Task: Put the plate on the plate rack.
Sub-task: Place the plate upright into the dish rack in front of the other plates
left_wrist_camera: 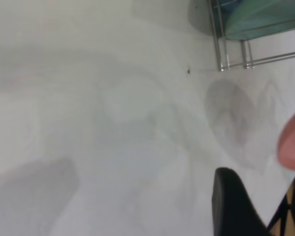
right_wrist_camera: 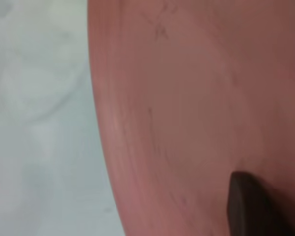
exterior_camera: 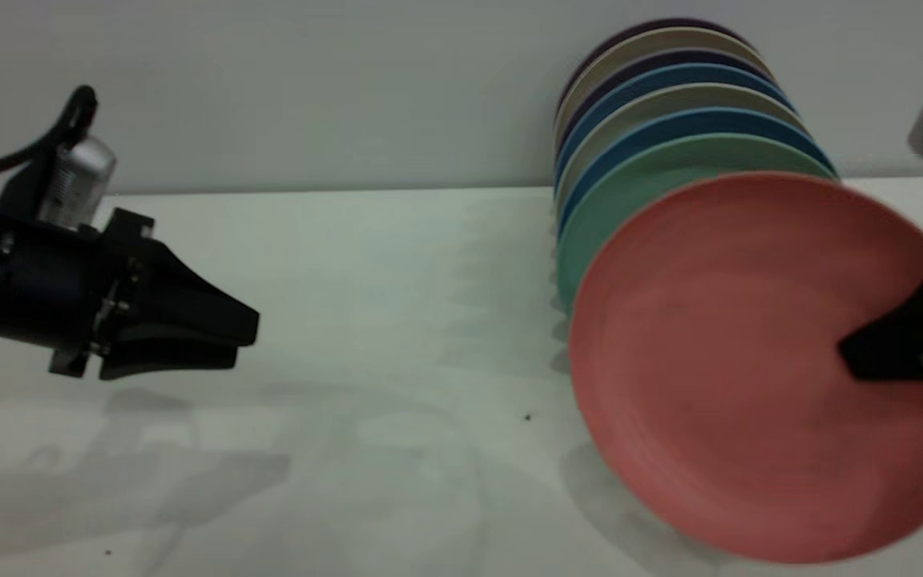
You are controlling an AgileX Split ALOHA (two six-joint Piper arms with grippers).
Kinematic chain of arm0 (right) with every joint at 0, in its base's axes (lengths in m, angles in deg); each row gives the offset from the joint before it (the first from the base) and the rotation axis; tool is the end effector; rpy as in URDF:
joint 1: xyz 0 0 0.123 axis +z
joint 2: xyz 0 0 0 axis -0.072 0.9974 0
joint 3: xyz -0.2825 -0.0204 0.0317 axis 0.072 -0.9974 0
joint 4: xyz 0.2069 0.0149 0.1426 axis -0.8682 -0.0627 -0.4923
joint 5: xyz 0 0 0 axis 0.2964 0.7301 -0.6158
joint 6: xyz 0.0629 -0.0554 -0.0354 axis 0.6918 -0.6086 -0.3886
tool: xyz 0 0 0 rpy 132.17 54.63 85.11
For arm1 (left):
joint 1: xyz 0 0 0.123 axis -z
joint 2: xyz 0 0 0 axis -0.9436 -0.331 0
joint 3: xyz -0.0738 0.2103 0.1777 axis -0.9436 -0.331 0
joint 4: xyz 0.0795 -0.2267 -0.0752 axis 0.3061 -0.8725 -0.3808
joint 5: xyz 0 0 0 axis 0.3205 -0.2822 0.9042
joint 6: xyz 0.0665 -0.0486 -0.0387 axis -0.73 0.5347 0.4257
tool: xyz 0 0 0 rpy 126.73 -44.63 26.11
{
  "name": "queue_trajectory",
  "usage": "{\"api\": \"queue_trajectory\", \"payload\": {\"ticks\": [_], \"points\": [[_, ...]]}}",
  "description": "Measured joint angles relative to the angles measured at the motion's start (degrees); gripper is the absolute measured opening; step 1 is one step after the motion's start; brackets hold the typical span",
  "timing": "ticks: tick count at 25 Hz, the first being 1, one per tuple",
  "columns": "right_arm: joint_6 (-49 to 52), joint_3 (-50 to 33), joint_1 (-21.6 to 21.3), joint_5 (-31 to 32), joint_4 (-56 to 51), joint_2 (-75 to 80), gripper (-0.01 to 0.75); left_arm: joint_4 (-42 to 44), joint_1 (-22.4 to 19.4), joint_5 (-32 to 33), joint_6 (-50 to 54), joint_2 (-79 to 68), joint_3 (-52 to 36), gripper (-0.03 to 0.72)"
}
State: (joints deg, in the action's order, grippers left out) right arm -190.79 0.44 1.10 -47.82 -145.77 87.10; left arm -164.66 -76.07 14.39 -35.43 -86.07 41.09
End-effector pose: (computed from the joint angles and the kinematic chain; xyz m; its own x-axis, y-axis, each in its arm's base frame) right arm 0.2192 0.0514 0.1403 -0.6534 -0.3772 -0.6563 -0.5412 0.8390 0.0567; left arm 0.3045 -0.0369 0.0747 -0.9430 -0.1030 -0.3164 0.1514 0.7139 -0.6837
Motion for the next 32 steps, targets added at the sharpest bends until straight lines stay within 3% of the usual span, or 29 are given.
{"api": "queue_trajectory", "payload": {"ticks": [6,13,21,32], "points": [[-0.47,0.61,0.00,-3.74,5.10,-4.78,0.122,2.14,0.00,-3.54,1.69,0.00,0.00,0.333],[-0.47,3.79,0.00,-4.53,20.87,-5.92,0.122,5.80,0.00,-8.96,4.58,0.00,0.00,0.333],[-0.47,8.70,0.00,-5.84,37.06,-7.76,0.122,6.71,0.00,-9.70,5.55,0.00,0.00,0.333],[-0.47,17.42,0.00,-5.67,40.42,-5.49,0.122,6.83,0.00,-9.74,5.77,0.00,0.00,0.333]]}}
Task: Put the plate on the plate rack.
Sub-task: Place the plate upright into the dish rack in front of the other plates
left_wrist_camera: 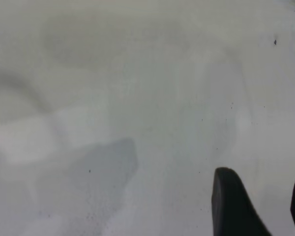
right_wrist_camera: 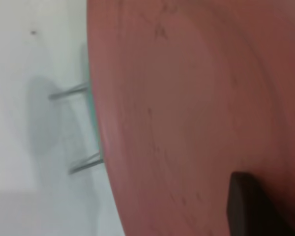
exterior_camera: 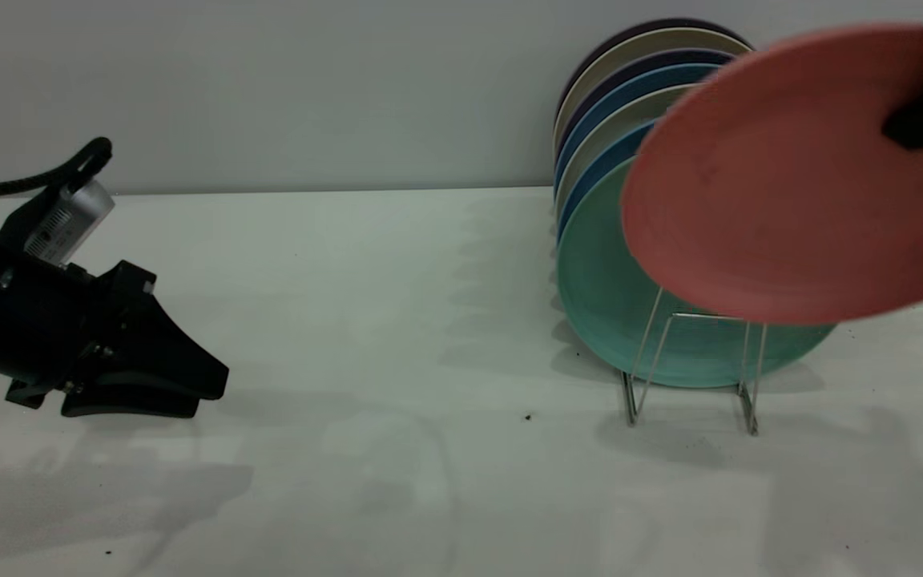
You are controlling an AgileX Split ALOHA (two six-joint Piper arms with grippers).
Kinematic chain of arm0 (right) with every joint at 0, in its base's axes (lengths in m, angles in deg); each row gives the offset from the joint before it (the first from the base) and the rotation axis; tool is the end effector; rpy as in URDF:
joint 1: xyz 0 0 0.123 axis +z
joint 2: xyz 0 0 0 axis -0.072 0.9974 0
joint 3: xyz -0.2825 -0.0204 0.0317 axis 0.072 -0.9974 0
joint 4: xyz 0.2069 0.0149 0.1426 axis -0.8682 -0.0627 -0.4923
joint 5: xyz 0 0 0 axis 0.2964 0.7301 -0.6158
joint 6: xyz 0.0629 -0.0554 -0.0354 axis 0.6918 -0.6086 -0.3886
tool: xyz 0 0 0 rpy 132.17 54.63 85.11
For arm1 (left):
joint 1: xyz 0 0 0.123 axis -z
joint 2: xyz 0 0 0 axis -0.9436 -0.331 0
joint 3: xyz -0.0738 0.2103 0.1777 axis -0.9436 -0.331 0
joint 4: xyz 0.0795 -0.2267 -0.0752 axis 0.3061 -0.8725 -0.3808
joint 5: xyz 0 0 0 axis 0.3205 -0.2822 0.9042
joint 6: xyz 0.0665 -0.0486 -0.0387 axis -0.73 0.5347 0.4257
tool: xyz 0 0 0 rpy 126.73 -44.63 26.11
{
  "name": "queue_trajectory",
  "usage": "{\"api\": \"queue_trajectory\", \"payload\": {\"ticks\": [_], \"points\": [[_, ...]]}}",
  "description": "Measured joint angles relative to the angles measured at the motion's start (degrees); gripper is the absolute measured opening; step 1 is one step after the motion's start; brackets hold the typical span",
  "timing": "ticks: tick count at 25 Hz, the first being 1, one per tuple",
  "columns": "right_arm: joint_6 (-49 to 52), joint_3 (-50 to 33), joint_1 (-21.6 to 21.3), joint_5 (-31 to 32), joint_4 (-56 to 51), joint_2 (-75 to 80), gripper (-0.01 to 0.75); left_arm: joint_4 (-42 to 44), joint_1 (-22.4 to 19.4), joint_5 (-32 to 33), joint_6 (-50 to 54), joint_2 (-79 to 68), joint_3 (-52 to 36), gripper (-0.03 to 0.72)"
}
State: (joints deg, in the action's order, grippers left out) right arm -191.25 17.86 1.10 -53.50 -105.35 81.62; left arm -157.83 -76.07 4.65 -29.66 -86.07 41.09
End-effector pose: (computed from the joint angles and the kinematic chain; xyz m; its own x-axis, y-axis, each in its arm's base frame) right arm 0.2730 0.0452 0.2258 -0.0866 -0.8732 -0.4796 -0.7035 0.3944 -0.5912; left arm 0.3019 -0.0247 0.0631 -0.9590 -0.0785 -0.2725 0.0906 0.8257 -0.5568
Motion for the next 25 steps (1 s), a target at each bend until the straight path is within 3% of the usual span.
{"api": "queue_trajectory", "payload": {"ticks": [16,25], "points": [[0.00,5.40,0.00,1.98,0.00,9.48,0.122,0.19,0.00,-0.91,0.20,0.00,0.00,0.333],[0.00,5.40,0.00,2.50,-6.68,10.11,0.122,0.23,0.00,-1.55,0.20,0.00,0.00,0.333]]}}
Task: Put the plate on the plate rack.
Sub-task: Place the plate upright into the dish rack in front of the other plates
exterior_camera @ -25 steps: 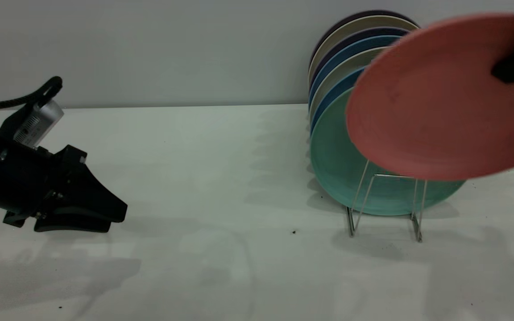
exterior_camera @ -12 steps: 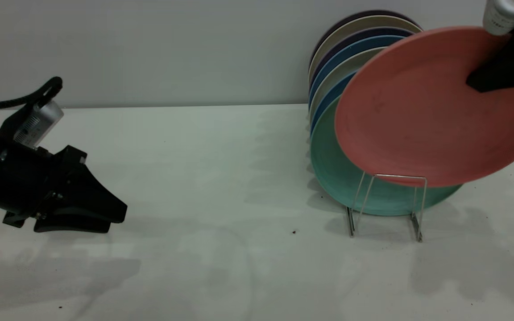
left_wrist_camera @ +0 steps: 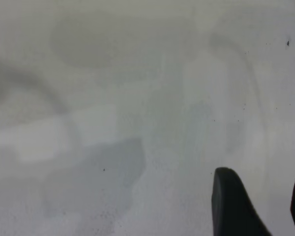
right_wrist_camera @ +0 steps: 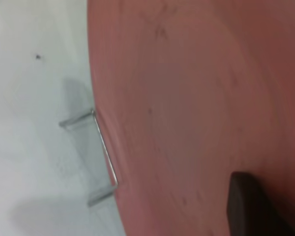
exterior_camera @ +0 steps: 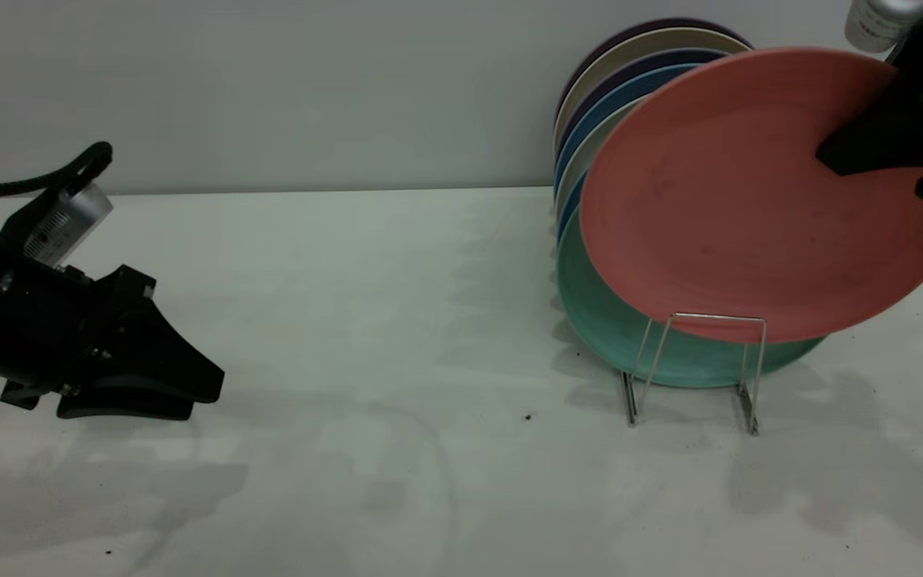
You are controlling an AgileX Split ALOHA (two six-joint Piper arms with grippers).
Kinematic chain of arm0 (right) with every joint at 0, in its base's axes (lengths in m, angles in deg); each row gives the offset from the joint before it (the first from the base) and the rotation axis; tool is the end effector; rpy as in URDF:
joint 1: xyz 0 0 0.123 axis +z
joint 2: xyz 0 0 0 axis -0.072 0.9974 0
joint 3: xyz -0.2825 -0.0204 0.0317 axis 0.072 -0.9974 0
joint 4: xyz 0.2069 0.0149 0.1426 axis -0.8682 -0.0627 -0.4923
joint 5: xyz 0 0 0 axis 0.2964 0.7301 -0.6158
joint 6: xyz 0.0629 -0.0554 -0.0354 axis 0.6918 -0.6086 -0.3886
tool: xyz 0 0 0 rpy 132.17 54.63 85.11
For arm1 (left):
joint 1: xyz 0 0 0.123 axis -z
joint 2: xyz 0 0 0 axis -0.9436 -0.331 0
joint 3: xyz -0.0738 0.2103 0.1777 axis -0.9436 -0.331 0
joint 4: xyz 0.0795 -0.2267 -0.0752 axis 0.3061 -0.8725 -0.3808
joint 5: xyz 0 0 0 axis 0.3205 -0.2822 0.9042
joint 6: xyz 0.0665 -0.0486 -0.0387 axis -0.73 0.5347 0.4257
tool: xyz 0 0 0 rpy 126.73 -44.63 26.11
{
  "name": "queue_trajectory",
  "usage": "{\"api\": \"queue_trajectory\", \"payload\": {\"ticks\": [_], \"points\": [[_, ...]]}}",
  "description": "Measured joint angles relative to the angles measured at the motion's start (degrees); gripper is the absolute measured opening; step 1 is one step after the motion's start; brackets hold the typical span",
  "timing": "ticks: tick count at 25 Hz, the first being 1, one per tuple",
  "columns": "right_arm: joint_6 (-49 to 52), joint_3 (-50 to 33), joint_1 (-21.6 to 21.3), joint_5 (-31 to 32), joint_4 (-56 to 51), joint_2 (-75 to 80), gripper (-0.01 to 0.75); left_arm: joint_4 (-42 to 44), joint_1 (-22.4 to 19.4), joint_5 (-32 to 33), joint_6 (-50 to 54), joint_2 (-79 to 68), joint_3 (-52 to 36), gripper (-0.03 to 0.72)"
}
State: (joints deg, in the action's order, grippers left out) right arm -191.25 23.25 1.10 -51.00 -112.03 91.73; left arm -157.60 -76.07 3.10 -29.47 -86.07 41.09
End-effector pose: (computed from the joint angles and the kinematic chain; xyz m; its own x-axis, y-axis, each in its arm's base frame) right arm 0.3063 0.0529 0.2016 -0.1768 -0.8126 -0.5554 -0.7459 0.4788 -0.4630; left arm 0.3024 -0.0227 0.0619 -0.9581 -0.0803 -0.2750 0.0832 0.8404 -0.5355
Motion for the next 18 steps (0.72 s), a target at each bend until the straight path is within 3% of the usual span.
{"api": "queue_trajectory", "payload": {"ticks": [8,15,18], "points": [[0.00,0.10,0.00,3.33,-1.07,0.40,0.148,0.00,0.00,-0.12,0.17,0.00,0.00,0.333],[0.00,0.10,0.00,4.84,-3.31,0.40,0.260,0.00,0.00,-0.12,0.17,0.00,0.00,0.333],[0.00,0.10,0.00,4.93,-3.43,0.40,0.275,0.00,0.00,-0.12,0.17,0.00,0.00,0.333]]}}
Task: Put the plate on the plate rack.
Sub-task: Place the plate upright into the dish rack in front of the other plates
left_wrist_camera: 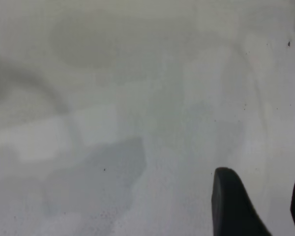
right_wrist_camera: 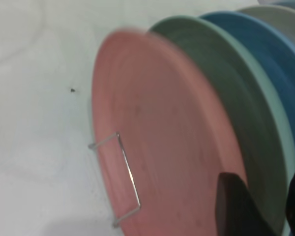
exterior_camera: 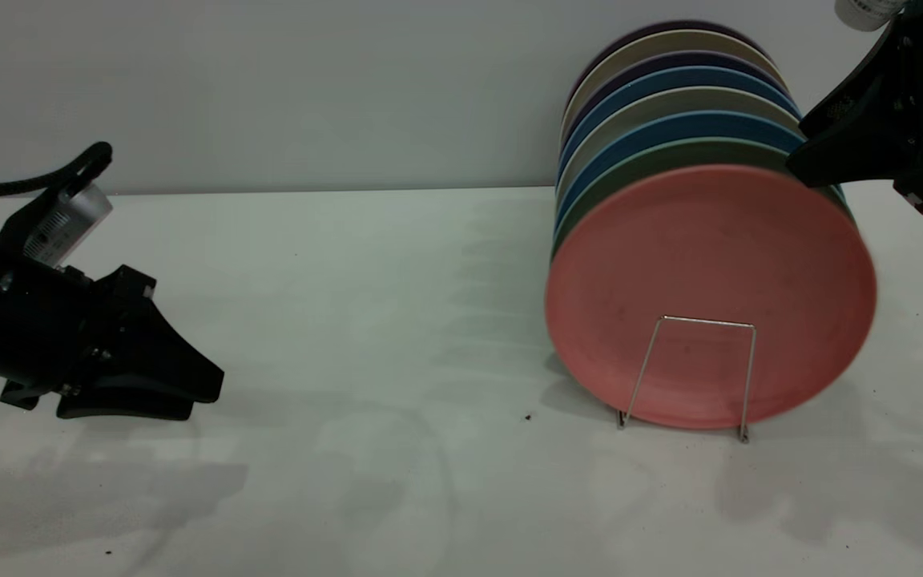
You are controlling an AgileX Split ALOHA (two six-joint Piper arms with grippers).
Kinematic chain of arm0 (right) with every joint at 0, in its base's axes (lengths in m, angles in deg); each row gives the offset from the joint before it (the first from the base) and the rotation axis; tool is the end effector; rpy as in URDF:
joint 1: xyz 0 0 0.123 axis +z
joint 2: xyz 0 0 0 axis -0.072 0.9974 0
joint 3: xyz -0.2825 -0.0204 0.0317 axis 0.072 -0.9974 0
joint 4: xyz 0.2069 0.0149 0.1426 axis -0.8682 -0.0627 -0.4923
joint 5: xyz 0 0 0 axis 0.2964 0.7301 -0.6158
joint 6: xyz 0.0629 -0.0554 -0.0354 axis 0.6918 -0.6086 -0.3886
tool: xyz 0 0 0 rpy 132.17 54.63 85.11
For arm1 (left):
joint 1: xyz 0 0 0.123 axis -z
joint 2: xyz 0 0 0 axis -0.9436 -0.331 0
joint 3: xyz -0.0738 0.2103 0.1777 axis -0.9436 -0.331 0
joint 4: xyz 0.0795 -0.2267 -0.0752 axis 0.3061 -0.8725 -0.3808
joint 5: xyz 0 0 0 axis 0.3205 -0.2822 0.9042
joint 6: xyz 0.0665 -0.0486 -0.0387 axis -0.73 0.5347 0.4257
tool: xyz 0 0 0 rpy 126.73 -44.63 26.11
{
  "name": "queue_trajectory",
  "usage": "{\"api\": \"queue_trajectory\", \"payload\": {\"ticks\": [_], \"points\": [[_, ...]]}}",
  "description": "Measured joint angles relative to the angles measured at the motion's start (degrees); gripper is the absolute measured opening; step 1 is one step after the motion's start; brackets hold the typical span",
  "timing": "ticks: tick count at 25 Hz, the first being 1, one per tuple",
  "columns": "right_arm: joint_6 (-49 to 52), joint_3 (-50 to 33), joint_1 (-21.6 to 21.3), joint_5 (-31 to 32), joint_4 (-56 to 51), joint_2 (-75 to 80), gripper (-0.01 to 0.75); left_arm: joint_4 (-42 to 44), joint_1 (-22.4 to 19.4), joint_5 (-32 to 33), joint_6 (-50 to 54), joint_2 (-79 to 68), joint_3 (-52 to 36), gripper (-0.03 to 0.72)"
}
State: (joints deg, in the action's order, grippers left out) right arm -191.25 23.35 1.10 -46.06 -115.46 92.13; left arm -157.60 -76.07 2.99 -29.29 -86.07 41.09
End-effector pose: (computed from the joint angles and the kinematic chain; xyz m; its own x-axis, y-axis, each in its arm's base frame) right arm 0.3039 0.0603 0.2008 -0.1841 -0.7621 -0.6208 -0.7771 0.4996 -0.3828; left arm 0.3025 -0.0225 0.0618 -0.9582 -0.0832 -0.2736 0.0797 0.8412 -0.5349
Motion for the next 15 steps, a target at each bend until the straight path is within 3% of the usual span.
{"api": "queue_trajectory", "payload": {"ticks": [4,8,12,15], "points": [[0.00,0.00,0.00,0.00,-1.22,0.00,0.278,0.00,0.00,0.00,0.00,0.00,0.00,0.333],[4.08,0.00,0.00,-0.74,-9.88,-0.22,0.279,0.00,0.00,-0.83,0.83,0.00,0.00,0.333],[17.91,0.00,0.00,-1.84,-12.92,-2.17,0.287,2.85,0.00,-4.36,4.08,0.00,0.00,0.333],[35.21,0.00,0.00,0.53,-5.65,-3.10,0.306,9.64,0.00,-7.25,10.04,0.94,0.00,0.333]]}}
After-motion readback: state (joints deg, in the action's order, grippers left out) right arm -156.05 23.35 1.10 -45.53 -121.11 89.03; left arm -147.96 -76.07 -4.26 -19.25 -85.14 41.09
